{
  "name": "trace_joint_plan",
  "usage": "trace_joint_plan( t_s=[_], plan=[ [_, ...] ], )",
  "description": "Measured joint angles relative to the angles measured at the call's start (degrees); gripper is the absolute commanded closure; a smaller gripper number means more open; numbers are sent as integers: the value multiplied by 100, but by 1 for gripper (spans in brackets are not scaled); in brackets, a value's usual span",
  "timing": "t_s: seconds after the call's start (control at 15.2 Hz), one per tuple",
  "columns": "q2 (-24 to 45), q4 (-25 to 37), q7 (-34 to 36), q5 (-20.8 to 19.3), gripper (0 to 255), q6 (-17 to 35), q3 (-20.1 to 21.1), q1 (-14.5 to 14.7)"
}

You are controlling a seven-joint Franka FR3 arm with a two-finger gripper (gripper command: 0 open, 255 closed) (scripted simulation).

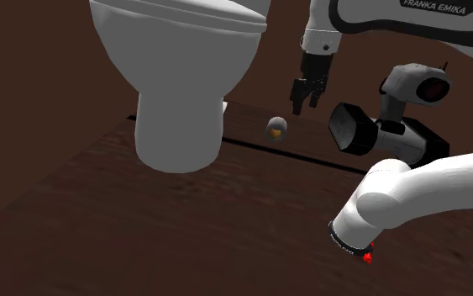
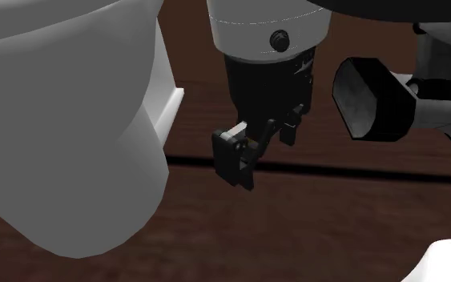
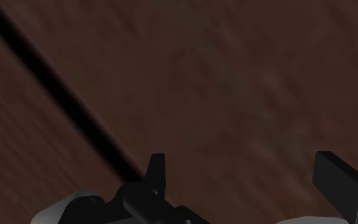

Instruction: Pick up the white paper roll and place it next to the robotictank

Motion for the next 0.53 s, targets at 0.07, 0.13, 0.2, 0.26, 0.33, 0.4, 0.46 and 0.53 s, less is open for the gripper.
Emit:
trace_joint_plan(
  t_s=[0.07, 0.13, 0.2, 0.26, 0.33, 0.4, 0.46, 0.53],
  plan=[
    [0, 0, 0, 0, 0, 0, 0, 0],
    [-31, -114, 76, -24, 0, 136, 19, -31],
    [-94, -305, 188, -68, 0, 354, 42, -82],
    [-103, -504, 339, -111, 0, 643, 84, -139],
    [-155, -685, 474, -178, 0, 898, 102, -213],
    [-224, -914, 645, -230, 0, 1175, 149, -278],
    [-247, -1118, 813, -297, 0, 1476, 184, -356],
    [-264, -1316, 958, -387, 0, 1783, 194, -452]
  ],
)
